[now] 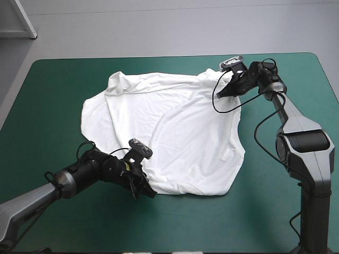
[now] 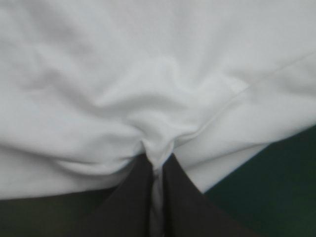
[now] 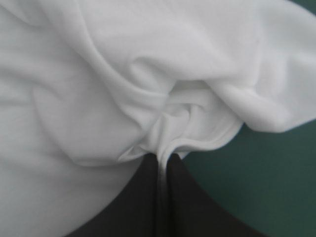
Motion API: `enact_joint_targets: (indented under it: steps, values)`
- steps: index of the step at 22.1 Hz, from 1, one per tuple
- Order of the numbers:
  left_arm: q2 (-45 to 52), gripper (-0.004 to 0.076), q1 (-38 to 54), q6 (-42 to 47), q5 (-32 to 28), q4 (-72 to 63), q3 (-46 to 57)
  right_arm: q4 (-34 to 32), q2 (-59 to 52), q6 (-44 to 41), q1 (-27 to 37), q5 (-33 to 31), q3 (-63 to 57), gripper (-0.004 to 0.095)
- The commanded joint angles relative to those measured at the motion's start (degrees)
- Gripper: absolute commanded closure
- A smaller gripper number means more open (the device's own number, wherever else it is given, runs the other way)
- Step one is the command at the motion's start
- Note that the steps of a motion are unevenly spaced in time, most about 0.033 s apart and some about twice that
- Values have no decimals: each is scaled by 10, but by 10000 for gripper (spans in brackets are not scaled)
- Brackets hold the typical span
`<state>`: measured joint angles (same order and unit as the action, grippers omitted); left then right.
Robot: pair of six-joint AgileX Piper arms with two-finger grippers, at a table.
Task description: Fold the cloth
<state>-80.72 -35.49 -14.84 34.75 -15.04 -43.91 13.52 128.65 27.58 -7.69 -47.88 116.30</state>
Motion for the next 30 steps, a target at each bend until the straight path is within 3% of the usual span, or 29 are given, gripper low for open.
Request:
enact_joint_targets:
  steps: [1,5,8,10,15,22,27,30]
  values:
    - [69,705,-1,56,-7,70,-37,-10,-94,-13,2,-21,54,908]
    - [127,705,-1,135,14,199,-72,1,-154,-22,2,-41,53,908]
    - [193,705,-1,199,43,365,-162,65,-255,-6,1,-51,53,908]
    - [210,705,-1,201,50,431,-229,105,-320,15,1,-47,53,908]
    - [210,705,-1,196,45,588,-407,110,-482,39,1,-6,53,908]
    - [210,705,-1,128,25,612,-594,112,-619,56,1,78,53,912]
    - [202,705,-1,71,-6,571,-674,115,-657,74,1,100,53,914]
    - [181,705,-1,-16,2,497,-742,116,-669,77,1,100,55,914]
